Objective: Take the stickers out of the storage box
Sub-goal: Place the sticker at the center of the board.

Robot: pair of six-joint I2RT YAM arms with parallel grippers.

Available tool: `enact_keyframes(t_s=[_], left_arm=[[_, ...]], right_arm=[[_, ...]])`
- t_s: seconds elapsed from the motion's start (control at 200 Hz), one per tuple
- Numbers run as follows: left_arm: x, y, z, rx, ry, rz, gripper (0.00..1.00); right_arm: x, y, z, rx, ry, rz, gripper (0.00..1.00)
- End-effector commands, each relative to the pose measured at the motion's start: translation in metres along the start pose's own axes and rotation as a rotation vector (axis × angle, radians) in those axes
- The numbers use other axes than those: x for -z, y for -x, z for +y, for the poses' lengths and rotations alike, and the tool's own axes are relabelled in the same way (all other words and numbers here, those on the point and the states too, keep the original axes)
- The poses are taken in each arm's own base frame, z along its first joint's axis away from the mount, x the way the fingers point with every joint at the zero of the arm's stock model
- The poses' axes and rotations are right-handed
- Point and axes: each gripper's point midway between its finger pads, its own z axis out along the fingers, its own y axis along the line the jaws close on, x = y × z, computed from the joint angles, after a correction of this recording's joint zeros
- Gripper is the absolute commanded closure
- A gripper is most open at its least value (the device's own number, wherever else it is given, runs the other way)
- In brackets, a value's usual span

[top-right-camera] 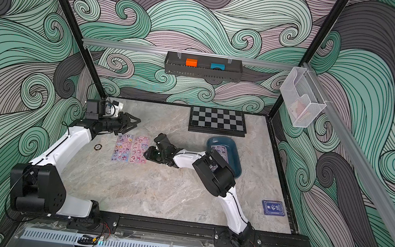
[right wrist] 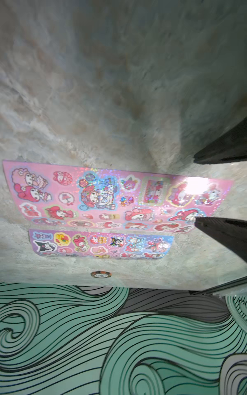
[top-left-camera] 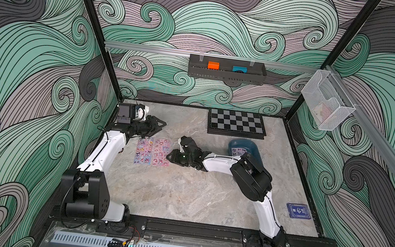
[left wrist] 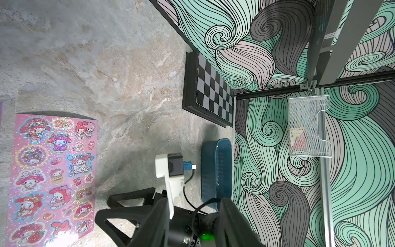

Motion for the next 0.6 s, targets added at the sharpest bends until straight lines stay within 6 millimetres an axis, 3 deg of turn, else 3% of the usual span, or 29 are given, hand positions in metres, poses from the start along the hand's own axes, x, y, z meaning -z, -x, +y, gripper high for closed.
enact_keyframes(t_s=[0.0, 0.115, 0.26, 0.4, 0.595], left_arm=[[0.009, 0.007, -0.015, -0.045, -0.026, -0.014, 0.56], [0.007, 0.006, -0.013, -0.048, -0.025, -0.012, 0.56], [0.003, 0.006, -0.008, -0.040, -0.019, -0.009, 0.56], [-0.003, 0.003, -0.009, -0.037, -0.029, -0.002, 0.56], [-0.013, -0.001, -0.011, -0.049, -0.022, 0.017, 0.56]], right_arm=[[0.034, 0.024, 0.016, 0.085, 0.004, -0.087, 0.49], [0.066, 0.040, 0.019, 0.148, 0.004, -0.130, 0.46], [0.118, 0.064, 0.005, 0.181, -0.014, -0.184, 0.43], [0.175, 0.081, -0.026, 0.167, -0.041, -0.222, 0.39], [0.258, 0.092, -0.101, 0.082, -0.147, -0.272, 0.34]])
